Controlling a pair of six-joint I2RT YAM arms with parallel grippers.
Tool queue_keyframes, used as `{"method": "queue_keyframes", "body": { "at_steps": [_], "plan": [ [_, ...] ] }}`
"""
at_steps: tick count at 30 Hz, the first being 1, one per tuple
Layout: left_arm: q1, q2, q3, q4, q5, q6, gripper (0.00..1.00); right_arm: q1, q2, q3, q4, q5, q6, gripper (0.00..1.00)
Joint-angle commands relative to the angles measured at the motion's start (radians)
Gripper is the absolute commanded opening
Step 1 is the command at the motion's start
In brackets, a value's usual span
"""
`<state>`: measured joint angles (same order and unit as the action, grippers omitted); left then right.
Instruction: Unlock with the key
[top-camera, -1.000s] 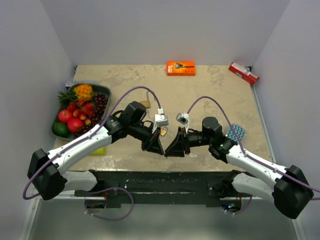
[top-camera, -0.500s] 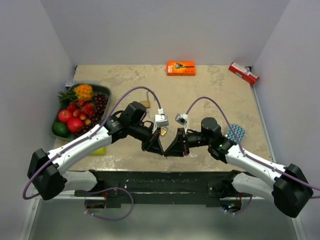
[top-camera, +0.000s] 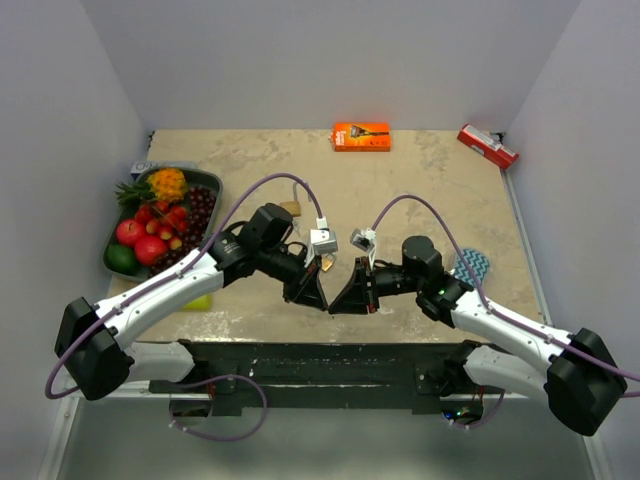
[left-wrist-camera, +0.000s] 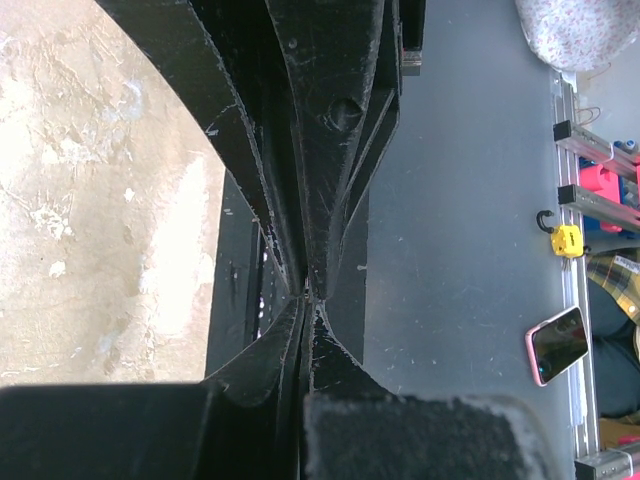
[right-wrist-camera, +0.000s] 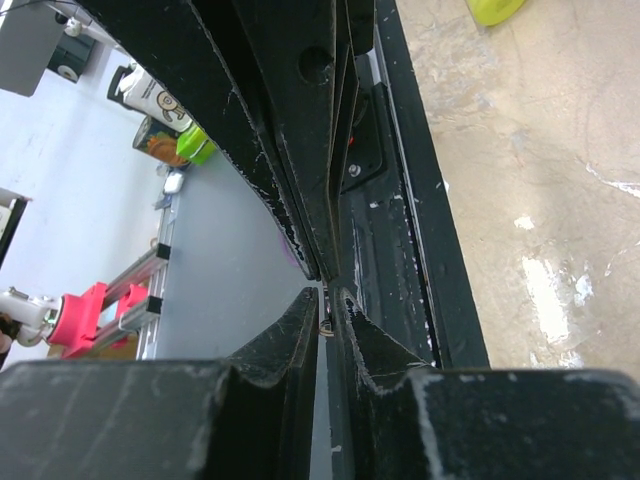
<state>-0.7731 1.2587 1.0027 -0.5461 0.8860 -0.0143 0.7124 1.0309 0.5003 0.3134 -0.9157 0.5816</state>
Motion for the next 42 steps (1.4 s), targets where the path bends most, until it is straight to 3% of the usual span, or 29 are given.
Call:
{"method": "queue_keyframes", "body": {
  "at_steps": [1,12,15,17,21,22,23,25,26,28,31,34,37,42],
  "plan": [
    [-0.003,-0.016,0.045,-0.003,-0.002,0.010,0.00,0.004,-0.015,-0.003,0.016,-0.028,-0.014,0.15],
    [-0.003,-0.024,0.043,0.000,-0.012,0.008,0.00,0.007,-0.018,-0.011,0.006,-0.035,-0.017,0.13],
    [-0.002,-0.025,0.043,0.002,-0.022,0.010,0.00,0.007,-0.022,-0.009,0.001,-0.035,-0.022,0.09],
    [-0.002,-0.027,0.043,0.005,-0.027,0.008,0.00,0.006,-0.023,-0.012,-0.002,-0.037,-0.023,0.00],
    [0.001,-0.035,0.039,0.046,-0.045,-0.004,0.00,0.007,-0.038,-0.020,0.015,-0.019,-0.011,0.00],
    [0.003,-0.041,0.030,0.064,-0.056,-0.028,0.05,0.009,-0.046,-0.023,0.021,0.027,-0.006,0.00],
    [0.006,-0.047,0.024,0.086,-0.065,-0.042,0.34,0.007,-0.054,-0.026,0.029,0.052,0.007,0.00],
    [0.014,-0.071,-0.002,0.164,-0.120,-0.085,0.63,0.007,-0.072,-0.042,0.055,0.131,0.024,0.00],
    [0.015,-0.084,-0.012,0.191,-0.155,-0.102,0.84,0.006,-0.077,-0.049,0.071,0.165,0.046,0.00],
    [0.027,-0.116,-0.053,0.277,-0.289,-0.150,0.98,0.005,-0.091,-0.078,0.108,0.225,0.060,0.00],
    [0.061,-0.140,-0.131,0.397,-0.427,-0.199,0.99,-0.019,-0.094,-0.108,0.119,0.351,0.067,0.00],
    [0.087,-0.099,-0.171,0.474,-0.553,-0.222,0.99,-0.133,-0.097,-0.140,0.133,0.439,0.101,0.00],
    [0.087,0.046,-0.097,0.376,-0.683,-0.222,0.96,-0.276,-0.121,-0.169,0.153,0.449,0.145,0.00],
    [0.083,0.296,0.022,0.259,-0.710,-0.210,0.87,-0.323,-0.193,-0.141,0.064,0.494,0.117,0.00]
  ]
}}
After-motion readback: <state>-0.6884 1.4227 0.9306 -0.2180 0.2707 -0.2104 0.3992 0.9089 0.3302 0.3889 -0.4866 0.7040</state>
